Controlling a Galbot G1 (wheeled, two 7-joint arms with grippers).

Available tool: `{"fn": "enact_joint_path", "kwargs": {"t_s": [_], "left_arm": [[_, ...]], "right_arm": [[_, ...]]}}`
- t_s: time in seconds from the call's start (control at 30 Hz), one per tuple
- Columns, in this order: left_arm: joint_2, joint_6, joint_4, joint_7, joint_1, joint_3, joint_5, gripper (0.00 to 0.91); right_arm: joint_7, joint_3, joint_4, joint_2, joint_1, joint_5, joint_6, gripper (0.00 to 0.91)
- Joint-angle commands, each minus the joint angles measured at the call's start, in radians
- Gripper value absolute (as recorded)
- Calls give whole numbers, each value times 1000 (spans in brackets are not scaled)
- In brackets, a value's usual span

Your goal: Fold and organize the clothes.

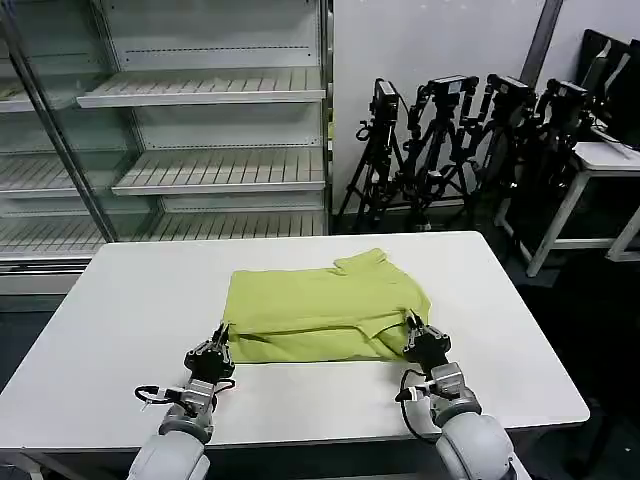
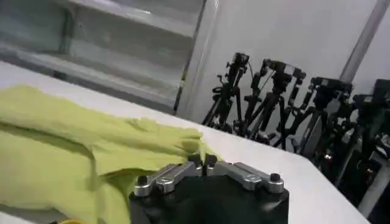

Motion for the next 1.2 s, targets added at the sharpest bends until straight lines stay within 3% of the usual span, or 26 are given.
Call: {"fn": "enact_joint_path", "kwargs": {"t_s": [0.03, 0.5, 0.9, 1.2], "left_arm": [[-3, -1, -1, -1, 8, 3, 14, 907], [-62, -2, -100, -18, 180, -32, -26, 907], [-57, 61, -32, -33, 92, -29, -233, 907], [-49, 73, 16, -41, 6, -39, -360, 907]], "right_arm": [[0, 13, 8, 13, -27, -40, 26, 907], [9, 147, 164, 44, -314, -24, 35, 907], [48, 147, 98, 80, -252, 173, -61, 907], [50, 136, 71, 92, -203, 240, -98, 907]]}}
